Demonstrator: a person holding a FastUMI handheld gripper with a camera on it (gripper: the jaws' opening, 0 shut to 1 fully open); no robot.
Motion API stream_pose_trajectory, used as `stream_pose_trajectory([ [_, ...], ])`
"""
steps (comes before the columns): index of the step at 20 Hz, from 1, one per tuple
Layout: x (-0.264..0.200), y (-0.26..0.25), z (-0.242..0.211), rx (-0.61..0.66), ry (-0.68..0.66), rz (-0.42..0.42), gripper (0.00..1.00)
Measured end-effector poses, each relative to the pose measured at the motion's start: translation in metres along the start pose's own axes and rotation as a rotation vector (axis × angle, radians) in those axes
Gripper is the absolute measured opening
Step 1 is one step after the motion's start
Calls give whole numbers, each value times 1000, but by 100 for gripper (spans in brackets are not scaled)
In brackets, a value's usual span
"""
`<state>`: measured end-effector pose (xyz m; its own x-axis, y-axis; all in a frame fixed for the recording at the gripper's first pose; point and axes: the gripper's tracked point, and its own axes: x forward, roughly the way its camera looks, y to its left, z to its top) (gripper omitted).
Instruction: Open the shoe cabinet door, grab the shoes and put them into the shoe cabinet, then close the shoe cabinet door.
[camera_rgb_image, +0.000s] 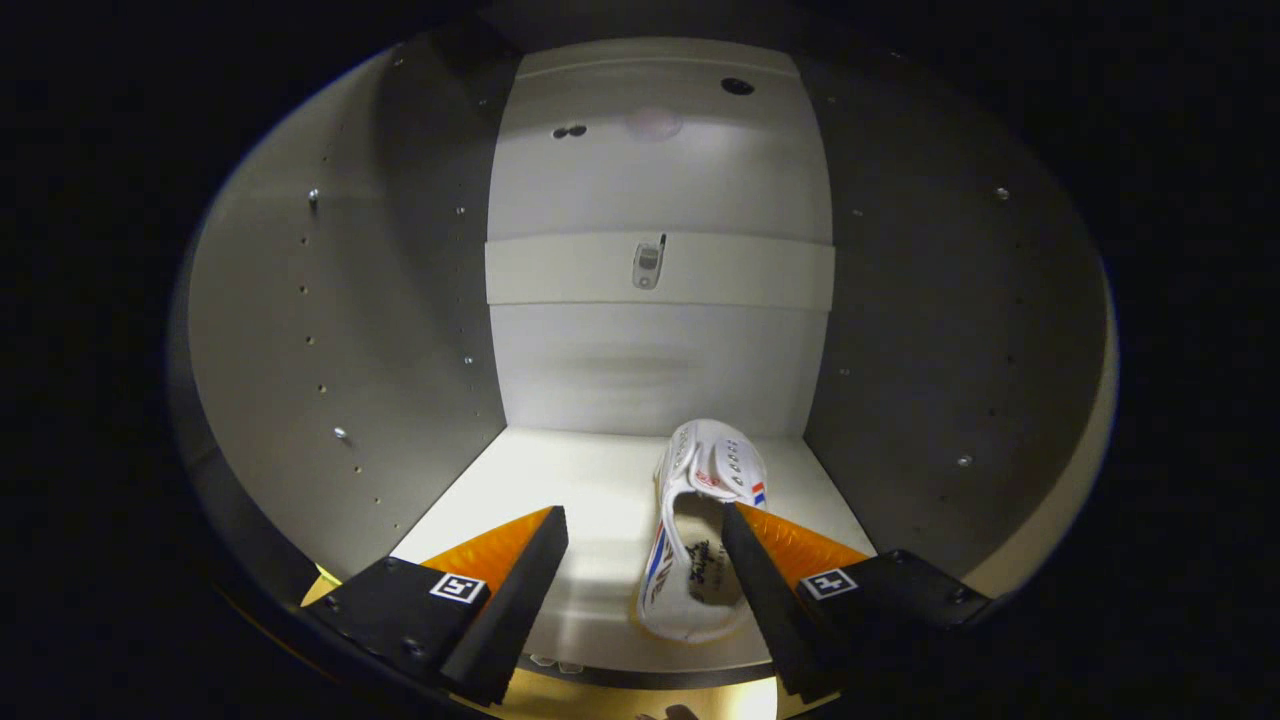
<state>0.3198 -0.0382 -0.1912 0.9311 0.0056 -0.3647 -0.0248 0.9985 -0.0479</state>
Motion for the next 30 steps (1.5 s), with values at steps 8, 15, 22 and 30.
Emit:
stream_pose_trajectory([
  [8, -140, 29, 23, 22, -121, 28, 98],
  [15, -297, 53, 35, 59, -189, 99, 98],
  [22, -428, 7, 38, 97, -279, 130, 98],
  [30, -492, -93, 30, 58, -331, 145, 97],
])
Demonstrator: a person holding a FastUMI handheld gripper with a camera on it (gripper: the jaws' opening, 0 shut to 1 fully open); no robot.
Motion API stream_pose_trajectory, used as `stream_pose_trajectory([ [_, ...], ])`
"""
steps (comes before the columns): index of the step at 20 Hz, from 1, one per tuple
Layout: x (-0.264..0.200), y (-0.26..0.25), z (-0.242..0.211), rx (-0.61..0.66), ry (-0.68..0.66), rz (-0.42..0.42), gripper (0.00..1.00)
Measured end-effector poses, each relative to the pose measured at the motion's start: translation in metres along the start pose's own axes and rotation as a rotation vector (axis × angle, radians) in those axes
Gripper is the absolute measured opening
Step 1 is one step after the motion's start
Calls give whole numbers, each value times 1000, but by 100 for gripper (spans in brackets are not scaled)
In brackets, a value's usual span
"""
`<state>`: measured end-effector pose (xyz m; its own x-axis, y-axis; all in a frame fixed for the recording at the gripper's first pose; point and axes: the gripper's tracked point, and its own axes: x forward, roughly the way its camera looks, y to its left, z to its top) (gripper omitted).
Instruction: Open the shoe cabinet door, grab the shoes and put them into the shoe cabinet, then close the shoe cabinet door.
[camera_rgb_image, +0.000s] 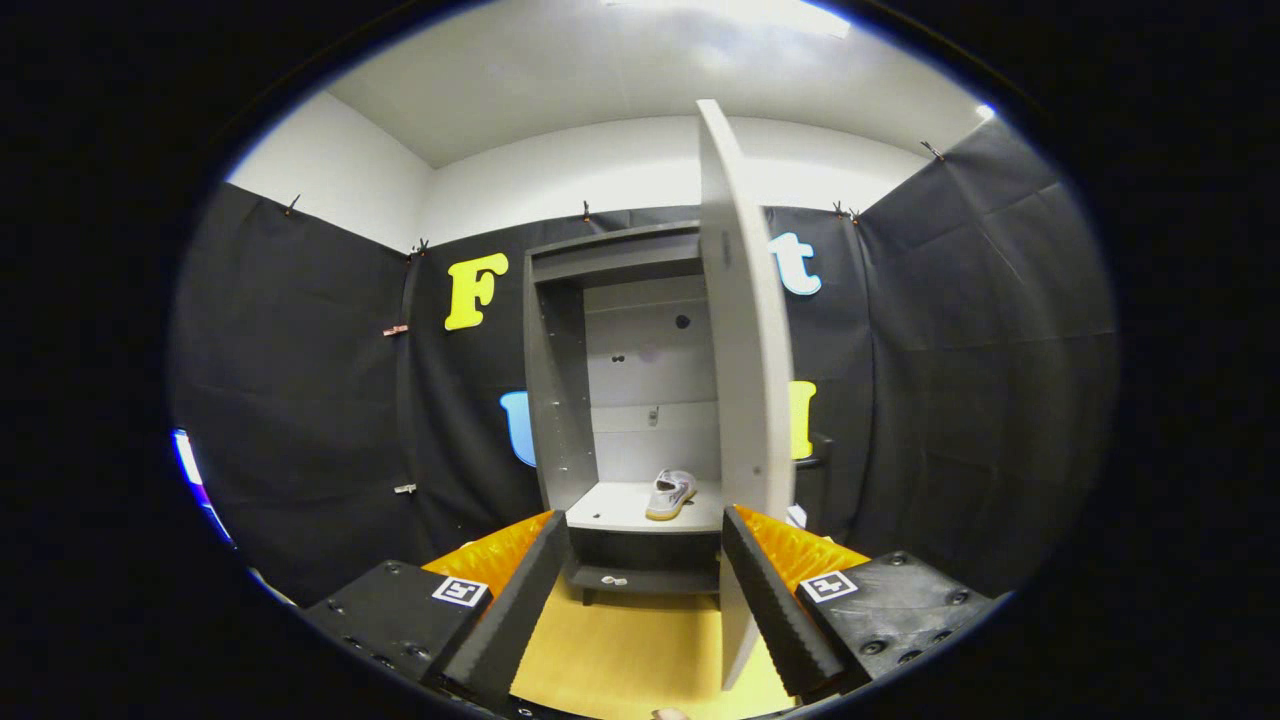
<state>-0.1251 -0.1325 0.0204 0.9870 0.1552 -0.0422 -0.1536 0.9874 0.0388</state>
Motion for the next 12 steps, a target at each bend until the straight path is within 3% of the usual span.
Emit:
stream_pose_trajectory([
  [3, -8, -35, -2, 0, 19, -10, 97],
  [12, 33, -100, -20, 66, 39, -8, 98],
])
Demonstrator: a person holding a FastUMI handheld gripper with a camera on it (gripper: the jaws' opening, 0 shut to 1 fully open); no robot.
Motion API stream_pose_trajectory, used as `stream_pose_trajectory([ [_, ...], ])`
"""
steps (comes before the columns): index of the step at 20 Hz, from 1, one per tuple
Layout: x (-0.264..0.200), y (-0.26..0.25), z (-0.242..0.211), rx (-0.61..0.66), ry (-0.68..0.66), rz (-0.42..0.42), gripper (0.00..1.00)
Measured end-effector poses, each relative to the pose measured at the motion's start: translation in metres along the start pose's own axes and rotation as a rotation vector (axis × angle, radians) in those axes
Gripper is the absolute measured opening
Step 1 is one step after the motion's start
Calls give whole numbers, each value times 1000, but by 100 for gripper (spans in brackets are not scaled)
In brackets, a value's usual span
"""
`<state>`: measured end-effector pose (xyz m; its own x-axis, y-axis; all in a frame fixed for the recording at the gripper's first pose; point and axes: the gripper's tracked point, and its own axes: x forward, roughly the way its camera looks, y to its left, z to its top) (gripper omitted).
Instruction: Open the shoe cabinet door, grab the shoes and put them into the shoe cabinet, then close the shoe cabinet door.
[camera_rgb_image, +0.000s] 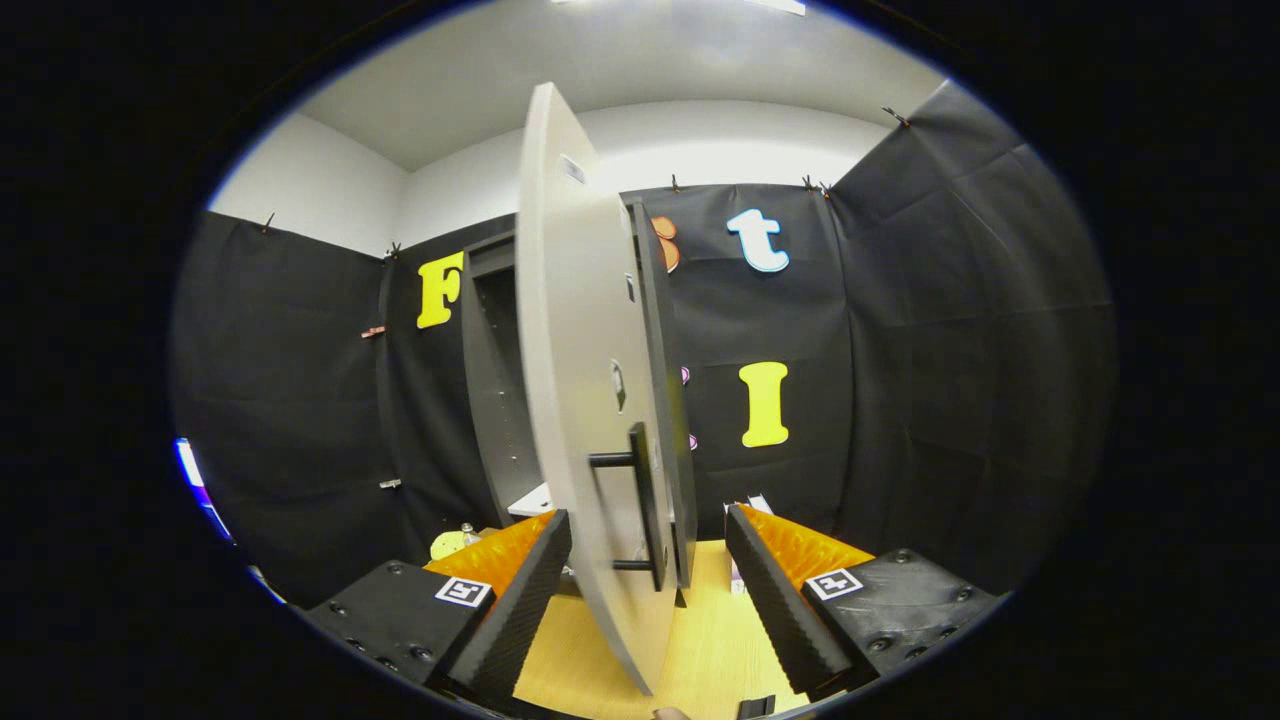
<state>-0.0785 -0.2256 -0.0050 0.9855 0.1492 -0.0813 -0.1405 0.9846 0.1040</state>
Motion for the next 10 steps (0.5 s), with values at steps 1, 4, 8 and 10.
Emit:
stream_pose_trajectory([
  [1, 4, -6, 0, 3, 2, 0, 98],
  [4, 20, -7, -7, 6, 19, 28, 98],
  [8, 27, 1, -7, -5, 16, 59, 98],
  [10, 32, 6, -10, -9, 13, 65, 98],
])
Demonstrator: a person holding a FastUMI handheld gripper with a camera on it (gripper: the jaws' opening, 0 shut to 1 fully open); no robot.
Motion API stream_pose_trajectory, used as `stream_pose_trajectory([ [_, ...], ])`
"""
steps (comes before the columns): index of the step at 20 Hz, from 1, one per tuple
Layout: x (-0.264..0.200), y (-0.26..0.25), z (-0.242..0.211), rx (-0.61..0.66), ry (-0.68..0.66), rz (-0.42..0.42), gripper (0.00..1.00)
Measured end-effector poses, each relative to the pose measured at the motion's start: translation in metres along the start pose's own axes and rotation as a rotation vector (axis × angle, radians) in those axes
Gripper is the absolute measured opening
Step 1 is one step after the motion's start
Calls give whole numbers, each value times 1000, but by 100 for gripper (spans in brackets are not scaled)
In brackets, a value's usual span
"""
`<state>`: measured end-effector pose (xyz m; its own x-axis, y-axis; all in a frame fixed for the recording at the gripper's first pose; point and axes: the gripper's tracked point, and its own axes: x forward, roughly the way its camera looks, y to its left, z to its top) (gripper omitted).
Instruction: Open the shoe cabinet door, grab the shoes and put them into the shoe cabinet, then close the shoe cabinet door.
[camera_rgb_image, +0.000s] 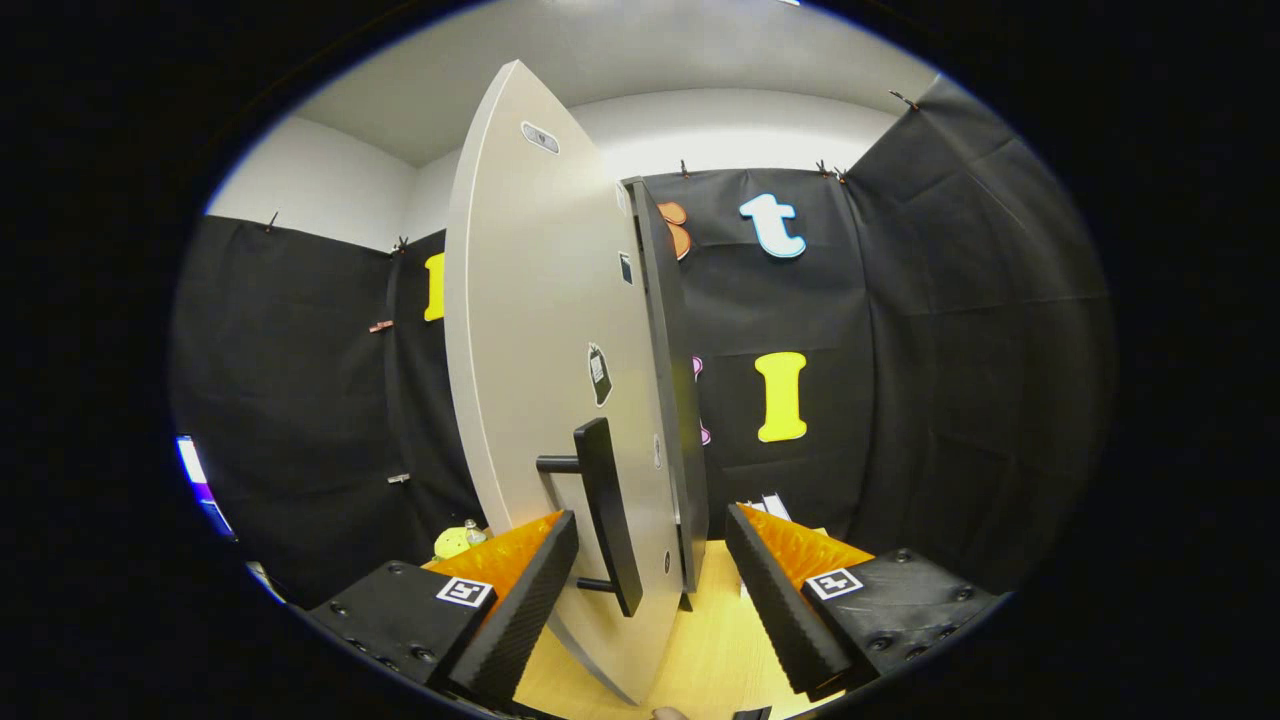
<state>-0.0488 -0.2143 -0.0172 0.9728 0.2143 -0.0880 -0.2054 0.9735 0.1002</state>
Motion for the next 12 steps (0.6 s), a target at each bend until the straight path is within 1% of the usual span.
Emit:
stream_pose_trajectory([
  [6, 15, 45, -9, 2, 7, 60, 98],
  [8, 24, 56, -17, 0, 20, 51, 98],
  [12, 44, 81, -24, 35, 26, 36, 98],
])
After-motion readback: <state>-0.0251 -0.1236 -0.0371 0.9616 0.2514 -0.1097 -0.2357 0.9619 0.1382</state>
